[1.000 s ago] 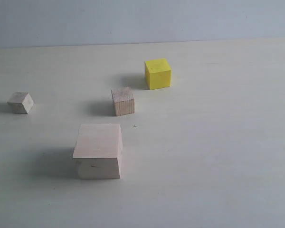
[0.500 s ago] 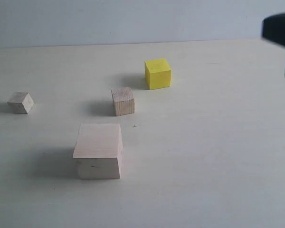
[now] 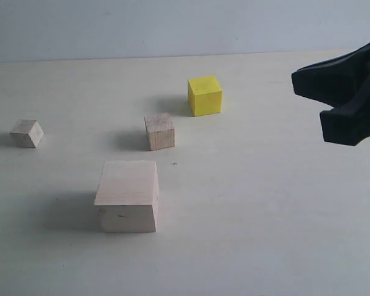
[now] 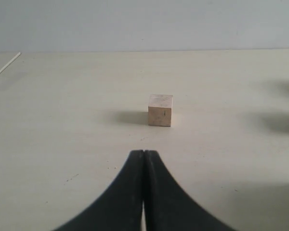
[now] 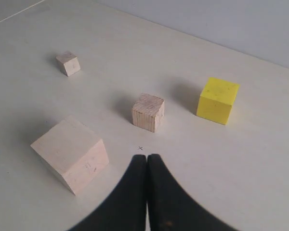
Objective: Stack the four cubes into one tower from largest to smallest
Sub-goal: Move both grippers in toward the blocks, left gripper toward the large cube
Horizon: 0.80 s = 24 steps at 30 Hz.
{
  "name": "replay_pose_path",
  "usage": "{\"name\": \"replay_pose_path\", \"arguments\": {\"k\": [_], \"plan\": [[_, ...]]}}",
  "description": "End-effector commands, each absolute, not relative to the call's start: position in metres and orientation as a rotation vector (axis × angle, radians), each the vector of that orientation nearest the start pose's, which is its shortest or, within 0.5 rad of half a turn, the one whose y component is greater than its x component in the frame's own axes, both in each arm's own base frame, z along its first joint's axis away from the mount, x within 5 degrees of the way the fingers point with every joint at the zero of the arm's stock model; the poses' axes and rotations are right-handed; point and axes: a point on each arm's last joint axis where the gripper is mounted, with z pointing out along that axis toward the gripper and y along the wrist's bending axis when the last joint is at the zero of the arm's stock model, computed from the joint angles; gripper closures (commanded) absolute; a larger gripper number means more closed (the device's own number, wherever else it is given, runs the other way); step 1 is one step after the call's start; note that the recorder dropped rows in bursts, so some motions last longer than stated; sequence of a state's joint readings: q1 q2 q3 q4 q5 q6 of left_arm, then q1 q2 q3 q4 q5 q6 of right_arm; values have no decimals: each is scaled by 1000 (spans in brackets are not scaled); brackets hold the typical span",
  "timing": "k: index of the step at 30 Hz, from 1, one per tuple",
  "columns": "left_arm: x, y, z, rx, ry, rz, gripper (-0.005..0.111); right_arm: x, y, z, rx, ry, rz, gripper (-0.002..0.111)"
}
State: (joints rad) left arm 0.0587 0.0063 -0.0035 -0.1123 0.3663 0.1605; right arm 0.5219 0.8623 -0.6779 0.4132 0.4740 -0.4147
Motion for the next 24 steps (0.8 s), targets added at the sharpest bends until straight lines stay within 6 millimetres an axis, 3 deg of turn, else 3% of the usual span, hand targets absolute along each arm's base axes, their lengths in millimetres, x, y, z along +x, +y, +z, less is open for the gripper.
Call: {"name": "replay_pose_path", "arguments": {"k": [1, 8, 15, 18, 20, 24], "plan": [[55, 0, 188, 1, 1763, 41, 107, 144, 102, 317, -693, 1999, 480, 108], [56, 2, 207, -104, 1544, -34, 107, 144, 102, 317, -690, 1995, 480, 108], [56, 2, 209, -107, 1527, -31, 107, 145, 102, 318, -689, 1993, 479, 108], [56, 5, 217, -188, 1428, -91, 107, 146, 102, 320, -670, 1966, 473, 108], [56, 4, 216, -271, 1433, -188, 107, 148, 102, 322, -650, 1939, 467, 108], [55, -1, 228, -215, 1546, -192, 107, 152, 101, 329, -585, 1881, 478, 108]]}}
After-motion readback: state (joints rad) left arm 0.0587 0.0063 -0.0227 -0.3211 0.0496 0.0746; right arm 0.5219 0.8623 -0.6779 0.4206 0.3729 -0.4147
